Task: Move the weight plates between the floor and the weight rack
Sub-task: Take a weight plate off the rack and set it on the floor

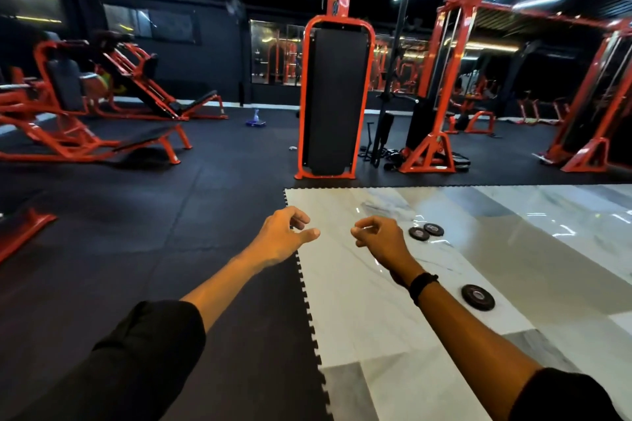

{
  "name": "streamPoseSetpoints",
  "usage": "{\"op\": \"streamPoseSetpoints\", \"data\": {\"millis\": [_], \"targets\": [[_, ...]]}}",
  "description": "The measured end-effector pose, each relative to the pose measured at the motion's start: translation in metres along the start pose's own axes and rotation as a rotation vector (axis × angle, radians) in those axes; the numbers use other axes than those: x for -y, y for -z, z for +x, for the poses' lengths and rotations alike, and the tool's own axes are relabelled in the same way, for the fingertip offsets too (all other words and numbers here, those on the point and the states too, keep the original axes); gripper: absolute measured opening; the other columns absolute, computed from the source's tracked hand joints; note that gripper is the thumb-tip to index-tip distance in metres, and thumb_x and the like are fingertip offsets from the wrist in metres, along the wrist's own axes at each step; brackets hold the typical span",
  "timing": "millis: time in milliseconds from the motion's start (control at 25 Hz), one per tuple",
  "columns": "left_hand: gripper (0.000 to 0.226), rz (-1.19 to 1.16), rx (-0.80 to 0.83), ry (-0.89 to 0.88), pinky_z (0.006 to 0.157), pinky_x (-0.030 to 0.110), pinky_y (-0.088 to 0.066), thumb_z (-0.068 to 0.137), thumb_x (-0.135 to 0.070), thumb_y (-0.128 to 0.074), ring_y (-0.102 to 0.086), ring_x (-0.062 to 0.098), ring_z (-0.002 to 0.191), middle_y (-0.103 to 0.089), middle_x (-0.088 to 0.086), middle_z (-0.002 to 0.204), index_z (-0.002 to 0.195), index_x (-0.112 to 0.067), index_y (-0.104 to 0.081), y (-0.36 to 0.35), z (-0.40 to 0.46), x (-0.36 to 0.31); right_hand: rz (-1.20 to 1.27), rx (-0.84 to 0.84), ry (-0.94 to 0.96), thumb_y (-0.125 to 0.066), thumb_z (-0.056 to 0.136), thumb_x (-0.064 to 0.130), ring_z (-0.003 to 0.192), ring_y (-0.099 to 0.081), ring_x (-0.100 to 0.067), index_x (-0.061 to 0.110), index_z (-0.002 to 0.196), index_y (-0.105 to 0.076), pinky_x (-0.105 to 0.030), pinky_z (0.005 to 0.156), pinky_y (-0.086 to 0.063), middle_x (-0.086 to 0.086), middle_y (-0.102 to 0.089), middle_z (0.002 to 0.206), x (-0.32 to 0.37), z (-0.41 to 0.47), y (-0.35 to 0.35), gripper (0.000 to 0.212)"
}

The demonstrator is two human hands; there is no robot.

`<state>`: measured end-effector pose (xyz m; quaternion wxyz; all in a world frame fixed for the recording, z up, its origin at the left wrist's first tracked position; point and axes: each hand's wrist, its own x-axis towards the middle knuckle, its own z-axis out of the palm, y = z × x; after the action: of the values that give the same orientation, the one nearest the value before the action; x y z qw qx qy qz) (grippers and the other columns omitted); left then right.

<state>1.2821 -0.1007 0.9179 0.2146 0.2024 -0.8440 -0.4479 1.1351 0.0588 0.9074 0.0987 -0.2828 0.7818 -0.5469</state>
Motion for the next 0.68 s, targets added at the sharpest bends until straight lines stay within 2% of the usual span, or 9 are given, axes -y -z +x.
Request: {"op": "streamPoseSetpoints", "data": {"millis": [120, 240, 360, 400, 480, 560, 680], "targets": [[0.033, -0.024, 0.057, 0.021, 0.071, 0.020, -0.047, 0.087, -0.033, -0.072, -0.061, 0.017, 0.100, -0.062, 0.003, 0.109, 0.112, -0.014, -0.061, -0.020, 0.071, 0.029, -0.014, -0.019, -0.059, -0.069, 0.091, 0.019, 0.087, -0.073, -0.028, 0.005, 0.097, -0.070, -0.021, 0.060, -0.046, -0.014, -0.074, 0.093, -0.031, 0.058, -0.007, 0.015], [0.033, -0.036, 0.112, 0.002, 0.080, 0.025, -0.051, 0.086, -0.035, -0.073, -0.061, 0.018, 0.100, -0.063, 0.002, 0.107, 0.111, -0.015, -0.063, -0.040, 0.154, 0.055, -0.025, -0.045, -0.121, -0.069, 0.089, 0.018, 0.086, -0.073, -0.029, 0.005, 0.094, -0.070, -0.033, 0.077, -0.057, -0.015, -0.074, 0.091, -0.063, 0.124, -0.008, 0.014], [0.033, -0.088, 0.155, -0.009, 0.075, 0.023, -0.050, 0.086, -0.034, -0.073, -0.062, 0.018, 0.097, -0.064, 0.002, 0.105, 0.110, -0.014, -0.063, -0.058, 0.232, 0.061, -0.030, -0.078, -0.141, -0.068, 0.090, 0.018, 0.081, -0.072, -0.024, 0.007, 0.091, -0.070, -0.040, 0.086, -0.056, -0.014, -0.074, 0.092, -0.077, 0.192, 0.001, 0.011], [0.032, -0.106, 0.148, -0.004, 0.073, 0.021, -0.049, 0.086, -0.033, -0.073, -0.062, 0.017, 0.095, -0.065, 0.002, 0.104, 0.110, -0.013, -0.064, -0.060, 0.235, 0.059, -0.036, -0.085, -0.145, -0.067, 0.090, 0.018, 0.079, -0.072, -0.023, 0.006, 0.091, -0.070, -0.039, 0.085, -0.057, -0.014, -0.074, 0.091, -0.075, 0.194, 0.005, 0.012], [0.031, -0.135, 0.206, -0.040, 0.074, 0.020, -0.049, 0.086, -0.032, -0.073, -0.063, 0.015, 0.092, -0.066, 0.001, 0.100, 0.108, -0.012, -0.064, -0.078, 0.324, 0.052, -0.051, -0.161, -0.136, -0.067, 0.091, 0.017, 0.076, -0.070, -0.020, 0.003, 0.093, -0.070, -0.030, 0.076, -0.056, -0.011, -0.072, 0.088, -0.079, 0.269, 0.018, 0.014], [0.029, -0.160, 0.215, -0.060, 0.078, 0.026, -0.052, 0.086, -0.031, -0.074, -0.064, 0.019, 0.090, -0.067, 0.002, 0.097, 0.105, -0.011, -0.065, -0.099, 0.375, 0.046, -0.075, -0.205, -0.129, -0.068, 0.091, 0.016, 0.074, -0.068, -0.018, 0.002, 0.092, -0.070, -0.018, 0.065, -0.051, -0.007, -0.071, 0.084, -0.087, 0.300, 0.034, 0.014], [0.023, -0.170, 0.349, -0.098, 0.078, 0.033, -0.055, 0.083, -0.032, -0.076, -0.066, 0.020, 0.082, -0.070, 0.002, 0.090, 0.095, -0.014, -0.067, -0.174, 0.439, 0.038, -0.106, -0.298, -0.233, -0.069, 0.090, 0.017, 0.069, -0.066, -0.015, 0.001, 0.091, -0.071, -0.014, 0.060, -0.048, -0.005, -0.070, 0.078, -0.137, 0.333, 0.072, 0.016]]}}
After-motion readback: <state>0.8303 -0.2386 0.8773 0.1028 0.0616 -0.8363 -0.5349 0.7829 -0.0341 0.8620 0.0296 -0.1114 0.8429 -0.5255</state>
